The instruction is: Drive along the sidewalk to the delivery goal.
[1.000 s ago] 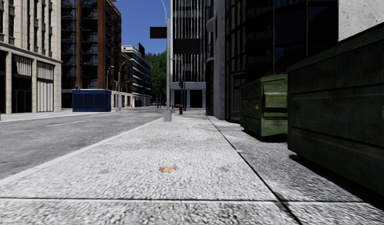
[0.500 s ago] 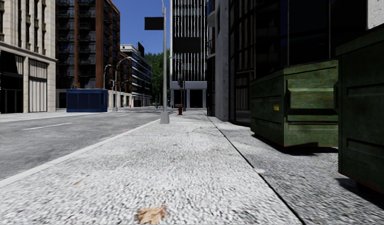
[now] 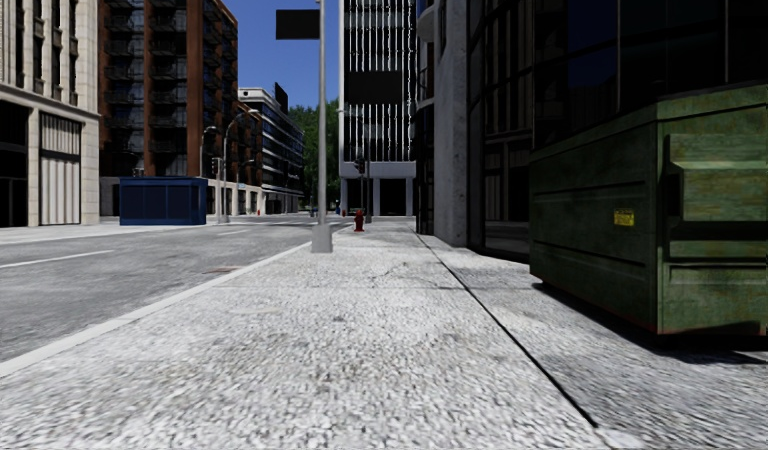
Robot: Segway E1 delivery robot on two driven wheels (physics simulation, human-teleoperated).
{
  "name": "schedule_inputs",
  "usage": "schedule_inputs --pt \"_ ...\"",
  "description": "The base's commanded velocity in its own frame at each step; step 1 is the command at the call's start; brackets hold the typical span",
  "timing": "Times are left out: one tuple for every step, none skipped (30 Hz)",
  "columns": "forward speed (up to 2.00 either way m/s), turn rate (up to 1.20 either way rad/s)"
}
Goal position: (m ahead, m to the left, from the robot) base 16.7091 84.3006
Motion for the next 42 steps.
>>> schedule_inputs --pt "2.0 0.0" --pt "2.0 0.0" --pt "2.0 0.0" --pt "2.0 0.0" --pt "2.0 0.0" --pt "2.0 0.0" --pt "2.0 0.0" --pt "2.0 0.0" --pt "2.0 0.0" --pt "2.0 0.0" --pt "2.0 0.0" --pt "2.0 0.0" --pt "2.0 0.0" --pt "2.0 0.0" --pt "2.0 0.0" --pt "2.0 0.0" --pt "2.0 0.0" --pt "2.0 0.0" --pt "2.0 0.0" --pt "2.0 0.0" --pt "2.0 0.0" --pt "2.0 0.0" --pt "2.0 0.0" --pt "2.0 0.0" --pt "2.0 0.0" --pt "2.0 0.0" --pt "2.0 0.0" --pt "2.0 0.0" --pt "2.0 0.0" --pt "2.0 0.0" --pt "2.0 0.0" --pt "2.0 0.0" --pt "2.0 0.0" --pt "2.0 0.0" --pt "2.0 0.0" --pt "2.0 0.0" --pt "2.0 0.0" --pt "2.0 0.0" --pt "2.0 0.0" --pt "2.0 0.0" --pt "2.0 0.0" --pt "2.0 0.0"
